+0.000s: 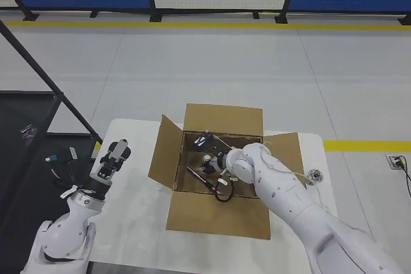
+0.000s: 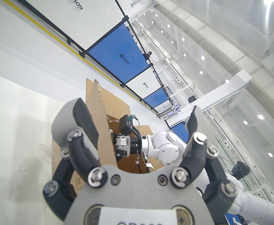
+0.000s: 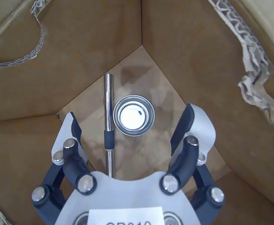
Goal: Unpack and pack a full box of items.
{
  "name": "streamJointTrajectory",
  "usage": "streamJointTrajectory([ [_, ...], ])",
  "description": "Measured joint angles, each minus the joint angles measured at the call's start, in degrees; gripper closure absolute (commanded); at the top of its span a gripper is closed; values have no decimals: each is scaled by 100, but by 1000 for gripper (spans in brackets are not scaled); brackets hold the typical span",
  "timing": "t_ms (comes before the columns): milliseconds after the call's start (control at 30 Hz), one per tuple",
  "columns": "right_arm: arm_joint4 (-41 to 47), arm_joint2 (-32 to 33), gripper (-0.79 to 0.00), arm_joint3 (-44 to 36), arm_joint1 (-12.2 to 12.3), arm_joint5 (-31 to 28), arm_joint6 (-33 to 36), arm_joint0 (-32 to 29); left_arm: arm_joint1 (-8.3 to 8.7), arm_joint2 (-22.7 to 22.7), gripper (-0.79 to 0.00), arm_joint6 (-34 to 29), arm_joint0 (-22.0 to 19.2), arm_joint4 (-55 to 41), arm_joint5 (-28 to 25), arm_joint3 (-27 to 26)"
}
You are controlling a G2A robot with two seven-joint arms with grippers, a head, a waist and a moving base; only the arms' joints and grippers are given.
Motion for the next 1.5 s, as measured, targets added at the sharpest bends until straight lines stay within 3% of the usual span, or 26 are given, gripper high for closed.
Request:
streamJointTrajectory([
  [67, 3, -42, 0, 216, -107, -29, -61, 65, 0, 0, -785, 0, 0, 0, 0, 0],
  [233, -39, -95, 0, 603, -295, -124, -179, 196, 0, 0, -785, 0, 0, 0, 0, 0],
  [433, -66, -28, 0, 828, -360, -374, -472, 307, 0, 0, -785, 0, 0, 0, 0, 0],
  [633, -195, 142, 0, 805, -203, -788, -846, 371, 0, 0, -785, 0, 0, 0, 0, 0],
  [833, -592, 437, 0, 131, 196, -939, -1197, 225, 0, 0, -785, 0, 0, 0, 0, 0],
  [1000, -1050, 1147, 0, -1476, 828, -775, -1078, -408, 0, 0, -785, 0, 0, 0, 0, 0],
  [1200, -1736, 2955, 0, -5213, 1730, -142, 436, -2463, 0, 0, -785, 0, 0, 0, 0, 0],
  [1267, -1890, 3586, 0, -6499, 1913, 0, 934, -3278, 0, 0, -785, 0, 0, 0, 0, 0],
  [1367, -2057, 4354, 0, -7799, 2058, 195, 1212, -4226, 0, 0, -785, 0, 0, 0, 0, 0],
  [1500, -2175, 5314, 0, -8893, 2170, 540, 1131, -5380, 0, 0, -785, 0, 0, 0, 0, 0],
])
